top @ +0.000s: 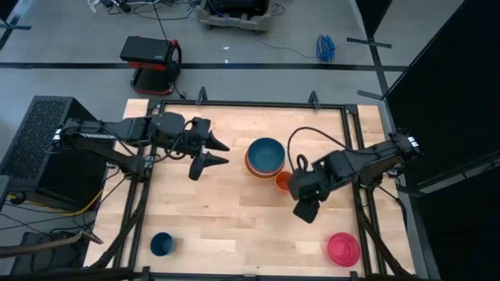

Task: Nest bowls inside each other
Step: Stack the red bowl on top of the blue bowl

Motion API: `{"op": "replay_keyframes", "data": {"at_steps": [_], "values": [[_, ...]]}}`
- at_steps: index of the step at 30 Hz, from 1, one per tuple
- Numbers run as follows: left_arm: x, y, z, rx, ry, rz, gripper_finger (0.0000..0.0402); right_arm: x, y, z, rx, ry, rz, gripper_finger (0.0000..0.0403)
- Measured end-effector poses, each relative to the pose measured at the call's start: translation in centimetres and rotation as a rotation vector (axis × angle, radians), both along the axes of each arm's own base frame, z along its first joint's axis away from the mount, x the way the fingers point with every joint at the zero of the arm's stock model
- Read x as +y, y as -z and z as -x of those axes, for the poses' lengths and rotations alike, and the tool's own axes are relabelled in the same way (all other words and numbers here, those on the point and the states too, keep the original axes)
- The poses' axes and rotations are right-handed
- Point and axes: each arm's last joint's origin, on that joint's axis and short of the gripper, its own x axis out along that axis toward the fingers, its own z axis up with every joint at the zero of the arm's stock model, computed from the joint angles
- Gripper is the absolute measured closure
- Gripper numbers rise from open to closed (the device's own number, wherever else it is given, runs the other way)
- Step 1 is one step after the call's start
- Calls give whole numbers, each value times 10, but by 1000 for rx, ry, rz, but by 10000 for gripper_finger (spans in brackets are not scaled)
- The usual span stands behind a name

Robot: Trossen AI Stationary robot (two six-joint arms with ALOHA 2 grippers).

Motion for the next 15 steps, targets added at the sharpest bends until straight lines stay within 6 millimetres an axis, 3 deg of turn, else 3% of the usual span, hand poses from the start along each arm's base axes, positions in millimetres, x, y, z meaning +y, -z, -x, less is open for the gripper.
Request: {"op": "replay_keyframes", "data": {"at_steps": [5,15], "values": [[-1,0,0,5,24,2,213,18,-2,18,28,-7,11,271],[-1,0,0,4,19,36,213,29,12,30,-335,-119,-80,317]]}}
